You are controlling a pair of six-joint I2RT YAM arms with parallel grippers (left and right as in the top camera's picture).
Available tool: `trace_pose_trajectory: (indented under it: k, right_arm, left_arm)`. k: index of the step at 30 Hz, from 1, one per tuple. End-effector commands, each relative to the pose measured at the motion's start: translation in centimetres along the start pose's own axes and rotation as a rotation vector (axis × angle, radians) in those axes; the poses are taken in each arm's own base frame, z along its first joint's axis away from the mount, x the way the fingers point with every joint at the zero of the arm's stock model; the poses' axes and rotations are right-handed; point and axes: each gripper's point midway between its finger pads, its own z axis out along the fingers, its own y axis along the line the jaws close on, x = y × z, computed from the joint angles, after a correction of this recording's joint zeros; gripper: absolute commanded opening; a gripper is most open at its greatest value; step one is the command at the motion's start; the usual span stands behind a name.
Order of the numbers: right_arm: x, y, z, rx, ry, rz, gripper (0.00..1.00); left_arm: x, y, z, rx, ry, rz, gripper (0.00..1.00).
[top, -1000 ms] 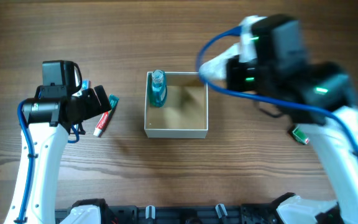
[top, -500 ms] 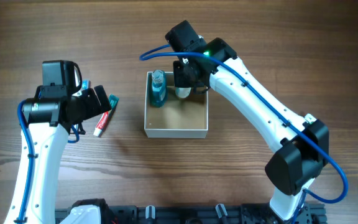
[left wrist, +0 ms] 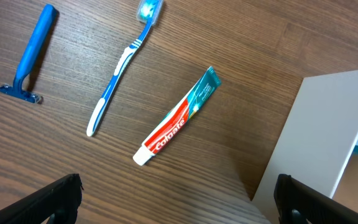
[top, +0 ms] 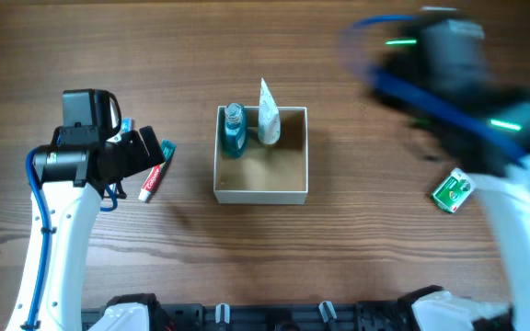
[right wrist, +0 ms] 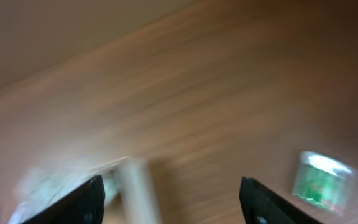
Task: Pack container
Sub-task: 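Move the right gripper to the green soap bar and grasp it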
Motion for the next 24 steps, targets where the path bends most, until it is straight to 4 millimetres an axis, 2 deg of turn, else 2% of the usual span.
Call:
trace_pose_trajectory:
  k: [1,2,3,6,9,11,13,19,24]
  right_arm:
    - [-0.1,-9.7,2.4,0.243,0.093,0.247,0.81]
    - [0.6,-12.1,3.5,0.283,0.142,0.272,0.83]
    - [2.5,-15.5,5.6,0.329,0.234,0.321,0.84]
    - [7.0,-20.2,9.9,0.376,0.351,0.388,0.84]
    - [11.7,-22.9,13.6,0.401,0.415,0.372,0.85]
    - [13.5,-23.3,14.9,0.403,0.43,0.363,0.88]
    - [15.2,-23.7,17.1,0.379,0.435,0.307,0.88]
    - [18.9,-23.6,22.0,0.304,0.547,0.221,0.9]
    - [21.6,-23.7,24.1,0.292,0.646,0.223,0.87]
  left_arm:
    - [-0.8,0.2,-0.6,-0.014,-0.029,-0.016,1.0]
    - [-0.8,0.2,-0.6,-0.014,-0.03,-0.016,1.0]
    - [-0.8,0.2,-0.6,-0.013,-0.029,-0.016,1.0]
    - [-0.8,0.2,-0.6,-0.014,-0.03,-0.016,1.0]
    - [-0.8,0.2,-0.6,-0.013,-0.029,-0.016,1.0]
    - [-0.8,0.2,-0.6,-0.013,-0.029,-0.016,1.0]
    - [-0.8,0.2,-0.6,-0.013,-0.029,-0.016,1.0]
    - [-0.8,0.2,-0.6,-0.013,-0.029,-0.016,1.0]
    - [-0.8,0.2,-0.6,-0.013,-0.029,-0.016,1.0]
